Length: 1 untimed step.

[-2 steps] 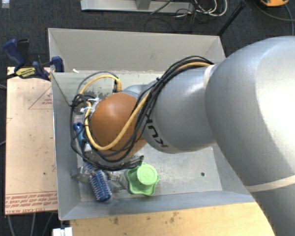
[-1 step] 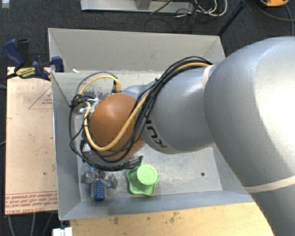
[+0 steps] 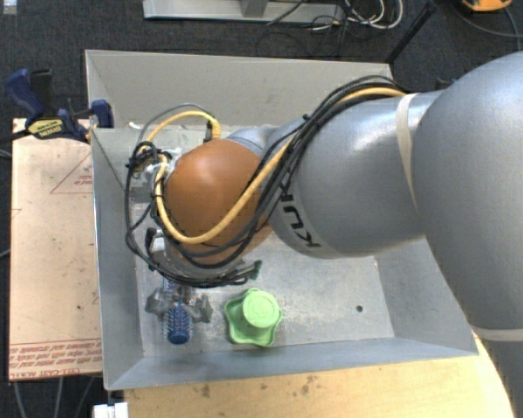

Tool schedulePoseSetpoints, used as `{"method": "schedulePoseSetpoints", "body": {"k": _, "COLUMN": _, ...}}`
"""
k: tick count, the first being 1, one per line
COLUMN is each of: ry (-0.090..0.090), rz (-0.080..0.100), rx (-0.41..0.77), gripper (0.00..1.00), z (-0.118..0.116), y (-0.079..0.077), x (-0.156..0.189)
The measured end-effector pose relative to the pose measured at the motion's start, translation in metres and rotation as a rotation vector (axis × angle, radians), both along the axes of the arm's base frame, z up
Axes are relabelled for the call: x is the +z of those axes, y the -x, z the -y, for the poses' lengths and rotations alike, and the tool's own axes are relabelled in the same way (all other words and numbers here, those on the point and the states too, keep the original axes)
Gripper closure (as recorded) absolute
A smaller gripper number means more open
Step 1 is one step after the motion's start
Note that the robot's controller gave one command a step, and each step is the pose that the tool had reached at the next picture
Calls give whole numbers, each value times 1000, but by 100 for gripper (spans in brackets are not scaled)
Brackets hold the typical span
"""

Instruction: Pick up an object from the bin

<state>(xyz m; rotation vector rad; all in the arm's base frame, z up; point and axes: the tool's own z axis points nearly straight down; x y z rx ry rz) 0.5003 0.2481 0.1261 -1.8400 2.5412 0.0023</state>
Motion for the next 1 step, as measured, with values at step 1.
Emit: {"method": "schedulePoseSetpoints", "body": {"k": 1, "ry": -1, "rz": 3, "rx": -3, "gripper": 100, "z": -1, "y": -1, "x": 77}}
